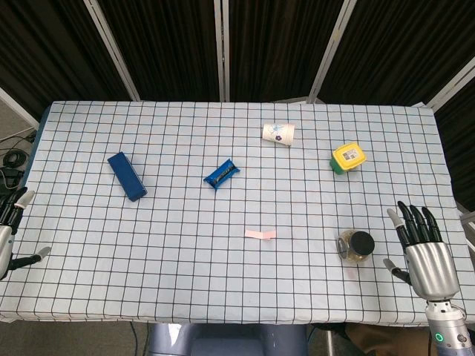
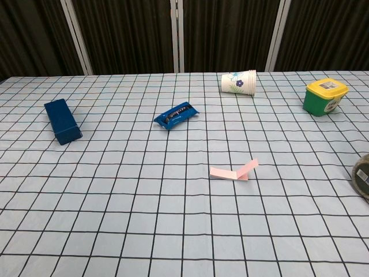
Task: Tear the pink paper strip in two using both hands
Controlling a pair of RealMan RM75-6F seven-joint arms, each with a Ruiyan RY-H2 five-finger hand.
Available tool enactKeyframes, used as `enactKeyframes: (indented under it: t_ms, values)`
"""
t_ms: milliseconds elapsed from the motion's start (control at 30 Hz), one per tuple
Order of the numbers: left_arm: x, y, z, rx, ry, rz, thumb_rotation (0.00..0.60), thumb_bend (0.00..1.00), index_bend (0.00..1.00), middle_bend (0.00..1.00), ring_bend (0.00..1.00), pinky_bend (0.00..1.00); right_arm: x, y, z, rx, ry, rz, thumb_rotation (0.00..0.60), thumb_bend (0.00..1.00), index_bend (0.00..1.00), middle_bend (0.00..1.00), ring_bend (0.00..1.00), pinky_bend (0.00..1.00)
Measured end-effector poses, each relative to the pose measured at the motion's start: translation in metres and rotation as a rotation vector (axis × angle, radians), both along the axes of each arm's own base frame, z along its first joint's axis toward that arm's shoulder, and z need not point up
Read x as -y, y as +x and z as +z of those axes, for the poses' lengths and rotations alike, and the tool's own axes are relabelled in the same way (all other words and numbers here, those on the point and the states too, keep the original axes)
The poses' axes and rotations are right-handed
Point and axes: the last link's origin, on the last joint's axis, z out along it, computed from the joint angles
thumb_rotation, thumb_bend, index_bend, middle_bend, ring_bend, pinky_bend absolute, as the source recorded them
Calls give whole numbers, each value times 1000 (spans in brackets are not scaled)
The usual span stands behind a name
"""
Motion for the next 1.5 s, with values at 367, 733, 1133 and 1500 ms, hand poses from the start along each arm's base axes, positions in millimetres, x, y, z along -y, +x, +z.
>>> enactKeyframes:
  t_ms: [367, 733, 1133, 1500]
  values:
    - [-4, -1, -4, 11, -11, 12, 600, 0, 0, 0, 0, 0, 23, 18, -29, -34, 172, 107, 600, 0, 196, 0, 0, 0]
    - [-12, -8, -4, 6, -7, 41, 600, 0, 0, 0, 0, 0, 84, 83, -100, -153, 450, 403, 600, 99, 409, 35, 0, 0]
    - [-16, -13, -9, -13, -17, 68, 600, 0, 0, 0, 0, 0, 115, 117, -167, -242, 510, 517, 600, 202, 441, 56, 0, 0]
    - [-18, -16, -9, -11, -16, 83, 600, 0, 0, 0, 0, 0, 130, 103, -190, -381, 496, 568, 600, 214, 448, 65, 0, 0]
